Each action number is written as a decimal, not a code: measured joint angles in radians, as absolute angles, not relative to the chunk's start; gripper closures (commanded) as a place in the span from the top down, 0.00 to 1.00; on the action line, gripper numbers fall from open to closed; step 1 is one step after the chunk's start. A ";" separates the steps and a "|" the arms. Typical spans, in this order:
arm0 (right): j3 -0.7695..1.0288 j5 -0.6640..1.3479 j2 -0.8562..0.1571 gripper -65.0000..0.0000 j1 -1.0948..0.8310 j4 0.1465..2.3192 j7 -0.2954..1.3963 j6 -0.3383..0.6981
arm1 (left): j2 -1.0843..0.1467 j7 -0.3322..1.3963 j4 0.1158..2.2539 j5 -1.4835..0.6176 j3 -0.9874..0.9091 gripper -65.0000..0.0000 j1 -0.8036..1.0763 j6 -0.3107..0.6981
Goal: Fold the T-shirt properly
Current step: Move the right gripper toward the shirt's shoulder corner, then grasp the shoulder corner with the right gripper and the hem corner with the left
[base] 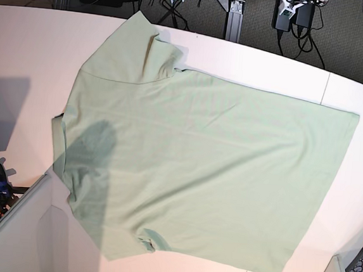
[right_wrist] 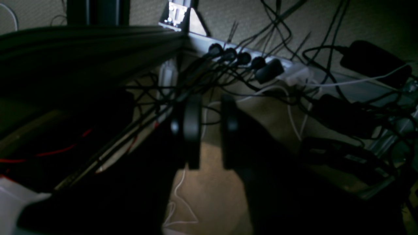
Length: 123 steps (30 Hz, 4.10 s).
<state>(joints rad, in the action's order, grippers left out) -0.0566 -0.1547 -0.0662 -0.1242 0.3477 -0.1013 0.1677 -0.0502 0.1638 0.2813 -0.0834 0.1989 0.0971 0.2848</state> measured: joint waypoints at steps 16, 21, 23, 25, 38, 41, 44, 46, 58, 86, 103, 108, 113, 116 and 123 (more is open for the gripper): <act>-0.057 -0.155 -0.067 0.18 -0.124 0.348 -0.105 0.168 | -0.051 0.186 0.281 -0.084 0.199 0.17 0.097 0.274; -0.057 -0.155 -0.072 0.18 -0.159 0.376 -0.105 0.168 | -0.064 0.209 0.322 -0.126 0.199 0.17 0.127 0.519; -0.057 -0.155 -0.083 0.18 -0.203 0.414 -0.105 0.167 | -0.073 0.207 0.381 -0.194 0.197 0.17 0.173 0.563; -0.057 -0.158 -0.094 0.18 -0.256 0.460 -0.106 0.167 | -0.095 0.210 0.457 -0.232 0.193 0.17 0.231 0.571; -0.060 -0.159 -0.290 0.18 -0.663 0.941 -0.100 0.165 | -0.178 0.227 1.013 -0.338 -0.004 0.17 0.615 0.575; -0.061 -0.158 -0.344 0.18 -0.741 1.079 -0.069 0.166 | -0.200 0.266 1.168 -0.337 -0.039 0.17 0.685 0.569; -0.061 -0.159 -0.397 0.18 -0.817 1.211 -0.030 0.157 | -0.213 0.279 1.343 -0.383 -0.088 0.17 0.752 0.579; -0.061 -0.159 -0.433 0.18 -0.869 1.296 -0.023 0.153 | -0.233 0.287 1.452 -0.436 -0.131 0.17 0.808 0.579; 0.151 -0.090 -0.493 0.18 -1.053 1.766 0.041 0.155 | -0.333 0.382 1.977 -0.574 -0.381 0.45 1.018 0.579; 0.318 0.445 -0.071 0.59 -0.636 1.801 0.281 0.081 | -0.519 0.397 2.031 -0.569 -0.399 0.53 1.020 0.579; 0.229 0.365 -0.016 0.59 -0.570 1.797 0.278 0.097 | -0.540 0.397 2.027 -0.546 -0.542 0.65 0.940 0.509; 0.229 0.342 -0.016 0.59 -0.570 1.797 0.278 0.098 | -0.603 0.389 1.928 -0.524 -0.528 0.65 0.844 0.469; 0.229 0.343 -0.017 0.59 -0.570 1.797 0.278 0.097 | -0.657 0.390 1.761 -0.532 -0.465 0.65 0.715 0.458; 0.229 0.342 -0.016 0.59 -0.570 1.797 0.278 0.097 | -0.673 0.387 1.685 -0.533 -0.403 0.65 0.639 0.457; 0.229 0.320 -0.016 0.59 -0.570 1.797 0.278 0.097 | -0.667 0.392 1.608 -0.550 -0.251 0.65 0.487 0.459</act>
<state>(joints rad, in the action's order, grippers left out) 0.2295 0.3199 -0.0162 -0.5701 1.7969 0.2779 0.0975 -0.6674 0.3920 1.6085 -0.5495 -0.2508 0.4873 0.4587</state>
